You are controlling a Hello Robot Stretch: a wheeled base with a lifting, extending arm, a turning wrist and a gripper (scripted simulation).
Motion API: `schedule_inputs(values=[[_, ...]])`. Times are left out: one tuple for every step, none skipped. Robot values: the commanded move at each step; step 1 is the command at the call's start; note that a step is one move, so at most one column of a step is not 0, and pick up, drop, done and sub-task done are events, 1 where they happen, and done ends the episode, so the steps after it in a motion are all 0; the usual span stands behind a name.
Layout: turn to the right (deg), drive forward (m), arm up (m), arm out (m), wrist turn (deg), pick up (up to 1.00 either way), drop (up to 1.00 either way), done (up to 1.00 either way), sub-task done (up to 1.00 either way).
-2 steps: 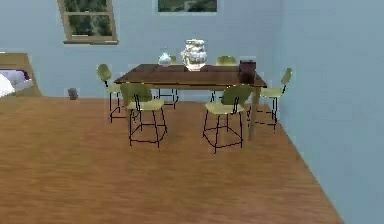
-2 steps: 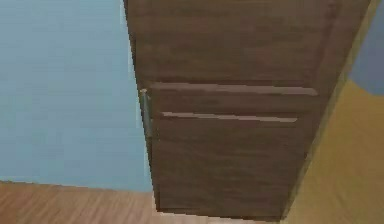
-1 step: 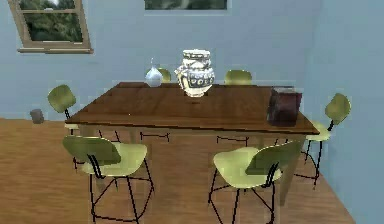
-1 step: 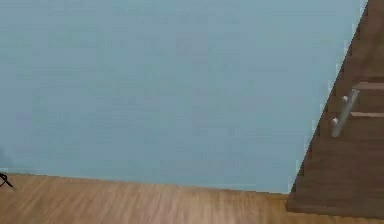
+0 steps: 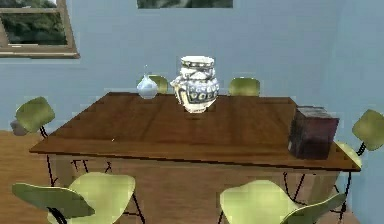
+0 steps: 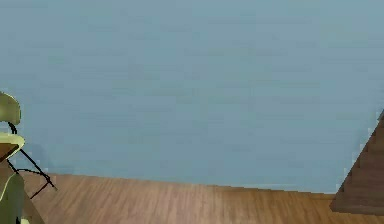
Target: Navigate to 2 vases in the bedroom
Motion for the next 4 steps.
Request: schedule_inputs(values=[[0.0,0.0,0.0,0.0,0.0,0.0,0.0,0.0,1.0],[-45.0,0.0,0.0,0.0,0.0,0.0,0.0,0.0,0.0],[-27.0,0.0,0.0,0.0,0.0,0.0,0.0,0.0,0.0],[0.0,0.85,0.0,0.0,0.0,0.0,0.0,0.0,0.0]])
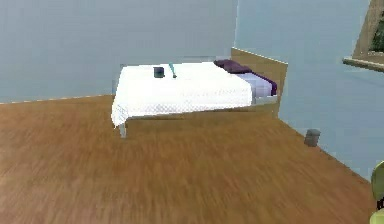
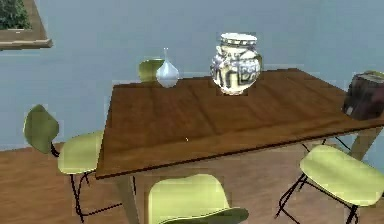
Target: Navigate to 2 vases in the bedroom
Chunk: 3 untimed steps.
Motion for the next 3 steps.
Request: schedule_inputs(values=[[27.0,0.0,0.0,0.0,0.0,0.0,0.0,0.0,0.0],[0.0,1.0,0.0,0.0,0.0,0.0,0.0,0.0,0.0],[6.0,0.0,0.0,0.0,0.0,0.0,0.0,0.0,0.0]])
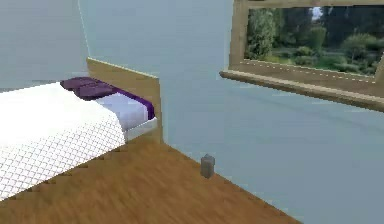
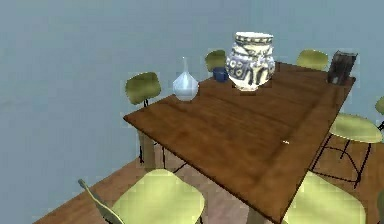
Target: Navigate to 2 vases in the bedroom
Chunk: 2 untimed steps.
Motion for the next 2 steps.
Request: schedule_inputs(values=[[0.0,0.25,0.0,0.0,0.0,0.0,0.0,0.0,0.0],[45.0,0.0,0.0,0.0,0.0,0.0,0.0,0.0,0.0]])
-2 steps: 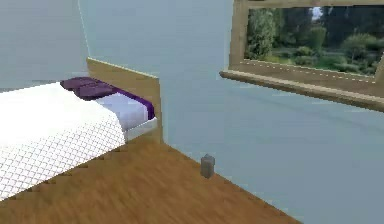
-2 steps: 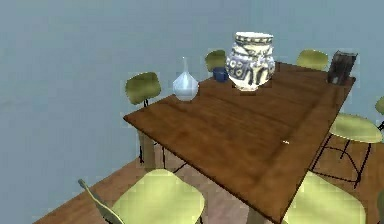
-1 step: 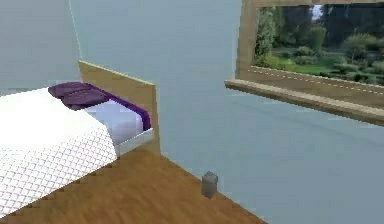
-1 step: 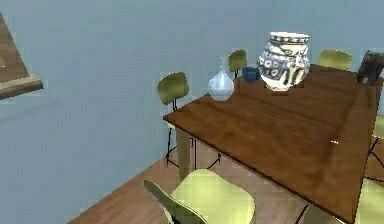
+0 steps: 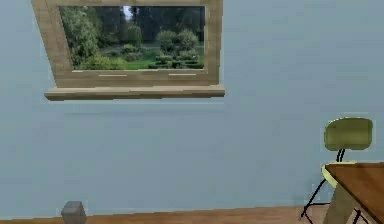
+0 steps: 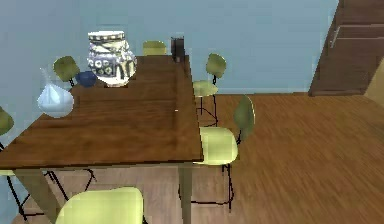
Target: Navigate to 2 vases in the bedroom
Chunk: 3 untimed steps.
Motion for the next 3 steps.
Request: schedule_inputs(values=[[3.0,0.0,0.0,0.0,0.0,0.0,0.0,0.0,0.0],[-45.0,0.0,0.0,0.0,0.0,0.0,0.0,0.0,0.0],[-45.0,0.0,0.0,0.0,0.0,0.0,0.0,0.0,0.0]])
